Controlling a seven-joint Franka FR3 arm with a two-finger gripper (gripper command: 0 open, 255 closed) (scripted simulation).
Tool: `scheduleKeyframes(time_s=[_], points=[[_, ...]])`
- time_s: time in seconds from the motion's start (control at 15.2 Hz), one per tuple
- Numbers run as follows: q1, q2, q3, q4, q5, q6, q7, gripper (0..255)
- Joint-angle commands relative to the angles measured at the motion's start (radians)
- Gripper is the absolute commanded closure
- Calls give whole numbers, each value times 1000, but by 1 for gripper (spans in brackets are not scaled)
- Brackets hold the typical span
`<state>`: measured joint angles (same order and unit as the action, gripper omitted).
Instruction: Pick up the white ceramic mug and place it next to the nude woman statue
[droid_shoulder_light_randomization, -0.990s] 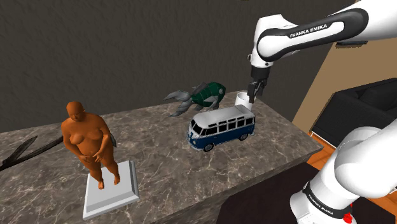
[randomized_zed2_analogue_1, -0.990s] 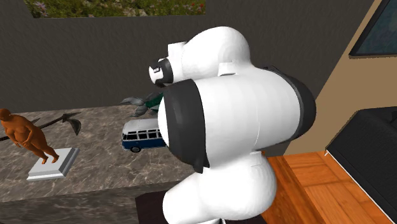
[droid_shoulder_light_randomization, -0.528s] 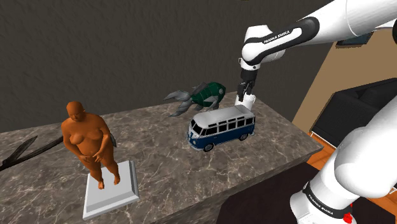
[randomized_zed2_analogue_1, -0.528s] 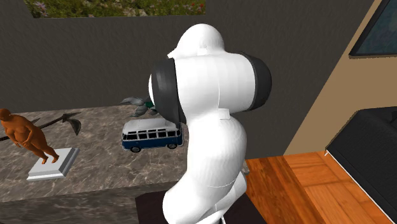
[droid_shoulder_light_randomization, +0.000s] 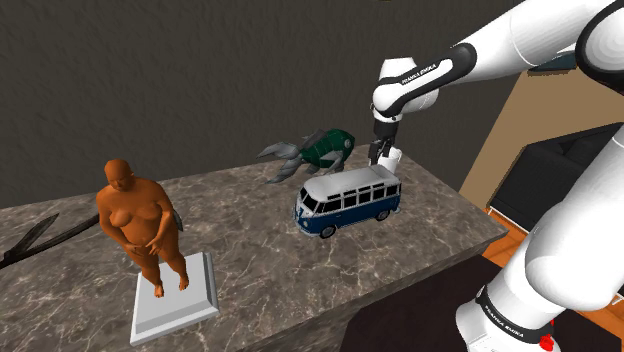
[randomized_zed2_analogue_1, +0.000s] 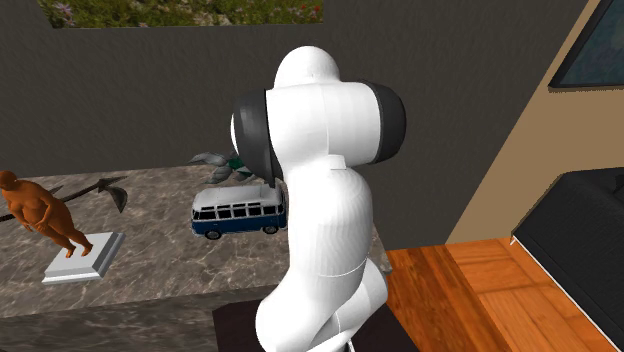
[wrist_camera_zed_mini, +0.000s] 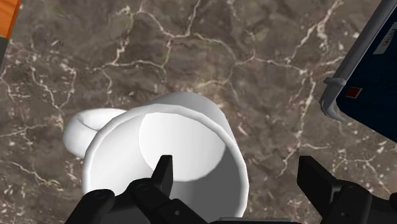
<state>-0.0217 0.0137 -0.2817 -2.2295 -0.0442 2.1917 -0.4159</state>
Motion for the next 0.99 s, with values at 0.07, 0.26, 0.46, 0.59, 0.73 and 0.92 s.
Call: scheduleKeyframes(time_s=[0.07, 0.26, 0.46, 0.59, 0.73, 0.92], points=[[0, 12, 0, -11, 3, 22, -1, 0], [0, 12, 0, -11, 3, 22, -1, 0], [0, 12, 0, -10, 3, 22, -1, 0], [0, 12, 0, -10, 3, 22, -1, 255], [0, 12, 0, -10, 3, 22, -1, 255], [0, 12, 0, -10, 3, 22, -2, 255]])
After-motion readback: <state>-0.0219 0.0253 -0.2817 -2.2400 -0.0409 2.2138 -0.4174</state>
